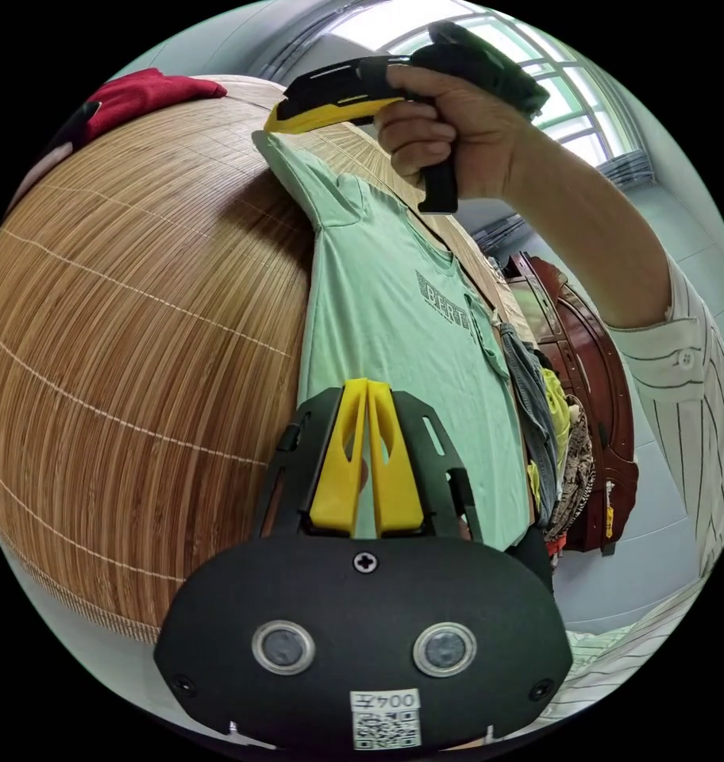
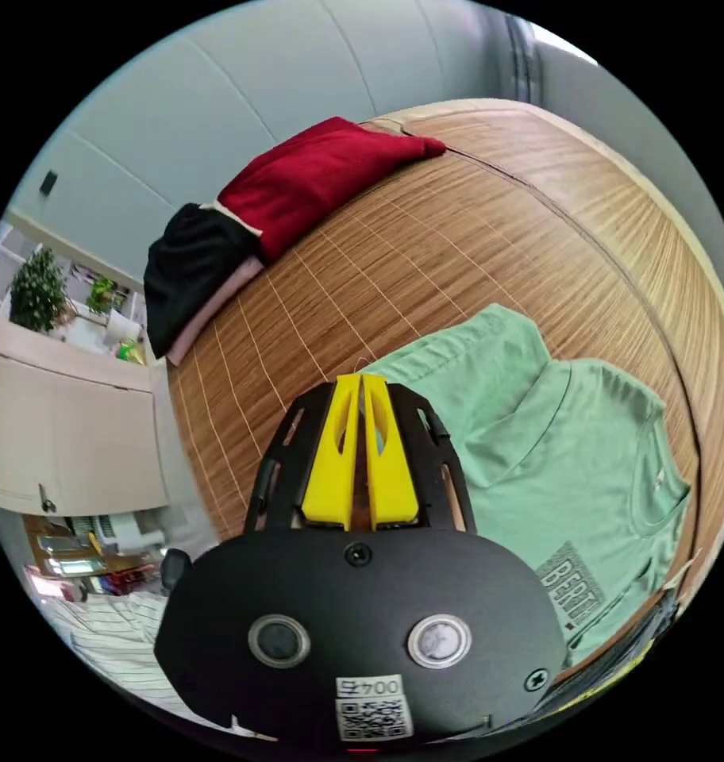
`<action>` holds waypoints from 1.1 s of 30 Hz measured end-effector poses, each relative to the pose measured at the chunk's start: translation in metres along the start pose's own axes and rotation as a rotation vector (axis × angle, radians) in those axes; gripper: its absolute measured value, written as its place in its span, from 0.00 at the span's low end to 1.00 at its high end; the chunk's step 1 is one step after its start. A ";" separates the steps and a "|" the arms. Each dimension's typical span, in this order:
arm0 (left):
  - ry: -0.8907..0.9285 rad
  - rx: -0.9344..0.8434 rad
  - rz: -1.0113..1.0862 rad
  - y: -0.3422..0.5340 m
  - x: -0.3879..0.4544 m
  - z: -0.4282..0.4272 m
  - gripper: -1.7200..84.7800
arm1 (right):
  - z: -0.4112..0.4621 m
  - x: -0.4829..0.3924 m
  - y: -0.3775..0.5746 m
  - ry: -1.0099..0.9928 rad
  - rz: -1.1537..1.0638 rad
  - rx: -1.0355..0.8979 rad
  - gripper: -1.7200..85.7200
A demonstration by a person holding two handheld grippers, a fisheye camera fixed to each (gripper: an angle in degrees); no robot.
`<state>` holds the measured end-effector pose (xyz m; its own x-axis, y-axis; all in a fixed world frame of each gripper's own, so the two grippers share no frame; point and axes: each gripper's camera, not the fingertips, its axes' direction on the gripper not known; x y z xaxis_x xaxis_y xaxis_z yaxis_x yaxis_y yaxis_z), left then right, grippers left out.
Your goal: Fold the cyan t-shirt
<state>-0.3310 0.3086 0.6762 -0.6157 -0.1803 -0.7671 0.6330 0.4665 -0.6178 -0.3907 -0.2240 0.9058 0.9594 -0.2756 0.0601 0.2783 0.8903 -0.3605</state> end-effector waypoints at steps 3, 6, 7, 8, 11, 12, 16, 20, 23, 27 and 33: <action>0.006 0.000 -0.003 -0.009 0.003 0.002 0.02 | 0.008 0.038 0.020 -0.155 0.038 0.019 0.10; 0.023 -0.001 -0.014 -0.017 0.005 0.003 0.02 | -0.007 0.060 0.049 -0.227 0.014 0.147 0.12; 0.034 -0.002 -0.021 -0.021 0.005 0.004 0.02 | -0.012 0.073 0.064 -0.267 0.046 0.197 0.11; 0.040 -0.003 -0.026 -0.023 0.005 0.005 0.02 | -0.012 0.089 0.079 -0.272 0.107 0.213 0.09; 0.082 -0.015 -0.062 -0.033 0.006 0.005 0.03 | 0.010 0.121 0.113 -0.161 0.198 0.117 0.08; 0.104 -0.026 -0.075 -0.039 0.008 0.002 0.03 | 0.014 0.126 0.120 -0.134 0.207 0.099 0.08; 0.103 0.072 -0.053 -0.074 0.015 -0.030 0.06 | 0.007 0.149 0.171 -0.158 0.212 0.178 0.08; 0.019 0.137 -0.041 -0.135 0.006 -0.044 0.10 | 0.007 0.180 0.231 -0.211 0.255 0.290 0.08; -0.026 0.147 -0.023 -0.195 0.003 -0.040 0.12 | 0.022 0.220 0.268 -0.432 0.309 0.378 0.07; -0.190 0.050 0.044 -0.272 0.016 -0.008 0.14 | 0.048 0.258 0.296 -0.518 0.390 0.436 0.03; -0.378 0.013 0.113 -0.342 0.044 0.049 0.15 | 0.061 0.271 0.310 -0.503 0.354 0.460 0.01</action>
<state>-0.5513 0.0988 0.8452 -0.3268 -0.4358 -0.8386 0.6945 0.4911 -0.5258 -0.0419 -0.0004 0.8665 0.8697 0.1538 0.4689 -0.1637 0.9863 -0.0198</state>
